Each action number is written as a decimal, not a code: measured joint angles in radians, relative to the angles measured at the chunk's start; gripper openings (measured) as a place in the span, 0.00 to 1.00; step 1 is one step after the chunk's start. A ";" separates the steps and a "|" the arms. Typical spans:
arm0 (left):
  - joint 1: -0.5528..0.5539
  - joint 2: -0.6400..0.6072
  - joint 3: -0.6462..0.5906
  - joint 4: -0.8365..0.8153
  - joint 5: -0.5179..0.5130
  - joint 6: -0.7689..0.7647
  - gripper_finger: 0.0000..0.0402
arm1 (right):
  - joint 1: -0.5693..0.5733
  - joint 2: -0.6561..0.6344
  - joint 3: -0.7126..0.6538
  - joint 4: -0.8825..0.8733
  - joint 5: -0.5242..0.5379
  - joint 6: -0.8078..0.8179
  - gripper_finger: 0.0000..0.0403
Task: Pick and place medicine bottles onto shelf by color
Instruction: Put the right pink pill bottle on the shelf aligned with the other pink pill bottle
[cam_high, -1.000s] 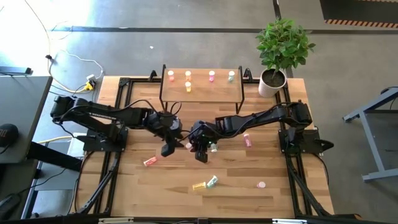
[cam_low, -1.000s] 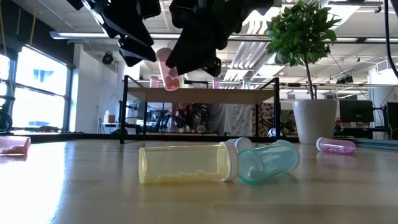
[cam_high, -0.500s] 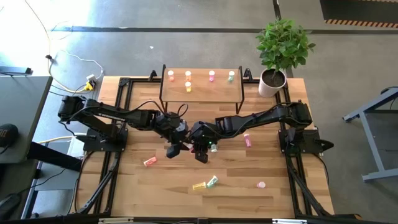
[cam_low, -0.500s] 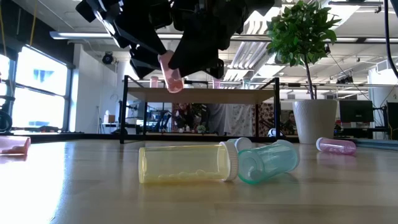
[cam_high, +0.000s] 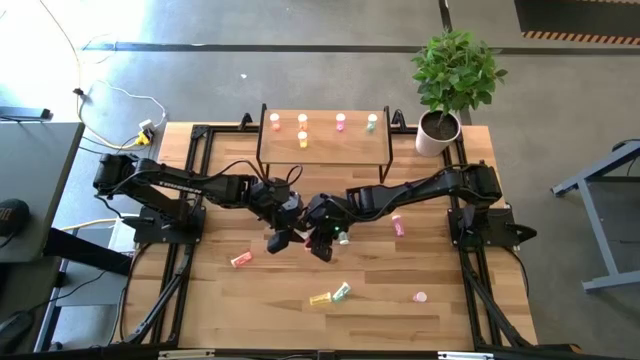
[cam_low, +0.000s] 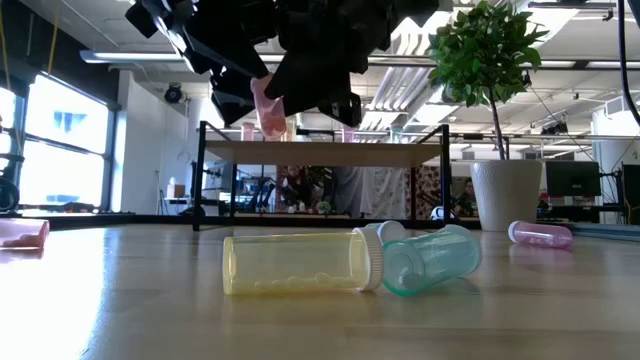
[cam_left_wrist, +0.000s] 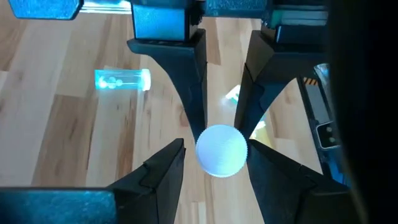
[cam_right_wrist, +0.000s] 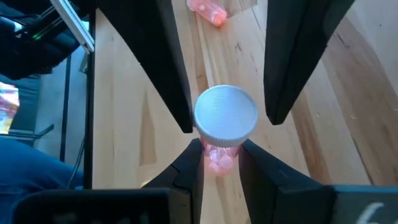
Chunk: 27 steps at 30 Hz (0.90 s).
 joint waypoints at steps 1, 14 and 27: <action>0.000 0.000 0.000 0.000 0.000 0.000 0.40 | 0.000 0.000 0.000 0.001 -0.001 0.009 0.18; 0.000 -0.001 0.000 -0.004 0.062 0.000 0.29 | 0.000 0.000 0.000 0.021 -0.029 0.015 0.18; 0.000 -0.001 0.000 -0.007 0.061 0.003 0.27 | 0.000 0.000 0.000 0.021 -0.026 0.014 0.18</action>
